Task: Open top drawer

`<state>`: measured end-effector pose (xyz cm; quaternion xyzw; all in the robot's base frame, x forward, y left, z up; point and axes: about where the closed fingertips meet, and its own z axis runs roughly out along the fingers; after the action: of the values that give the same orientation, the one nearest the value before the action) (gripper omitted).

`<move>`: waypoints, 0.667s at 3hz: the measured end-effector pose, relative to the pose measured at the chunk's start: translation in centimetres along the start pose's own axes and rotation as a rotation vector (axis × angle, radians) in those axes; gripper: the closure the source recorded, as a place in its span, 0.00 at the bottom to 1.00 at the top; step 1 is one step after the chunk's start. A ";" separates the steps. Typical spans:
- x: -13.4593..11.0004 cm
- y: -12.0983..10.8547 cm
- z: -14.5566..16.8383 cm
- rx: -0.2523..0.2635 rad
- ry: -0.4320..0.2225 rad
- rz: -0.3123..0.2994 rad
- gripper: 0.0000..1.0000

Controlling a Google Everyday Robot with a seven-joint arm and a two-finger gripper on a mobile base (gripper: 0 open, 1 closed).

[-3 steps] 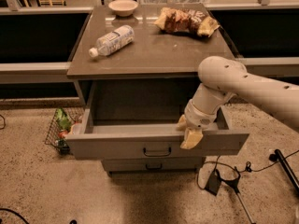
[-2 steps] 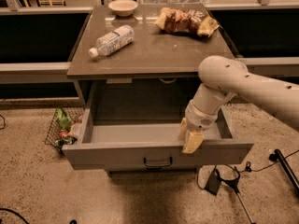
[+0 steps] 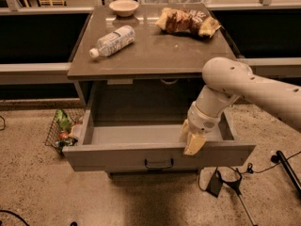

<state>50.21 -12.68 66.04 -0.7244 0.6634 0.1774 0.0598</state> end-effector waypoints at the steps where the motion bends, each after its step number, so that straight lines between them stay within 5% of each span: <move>1: 0.0 0.0 0.0 0.000 0.000 0.000 0.52; 2: 0.0 0.0 0.0 0.000 0.000 0.000 0.28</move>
Offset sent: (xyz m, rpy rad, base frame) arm 0.0000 0.0000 0.0000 0.0000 0.0000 0.0000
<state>50.21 -12.68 66.04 -0.7245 0.6634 0.1774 0.0598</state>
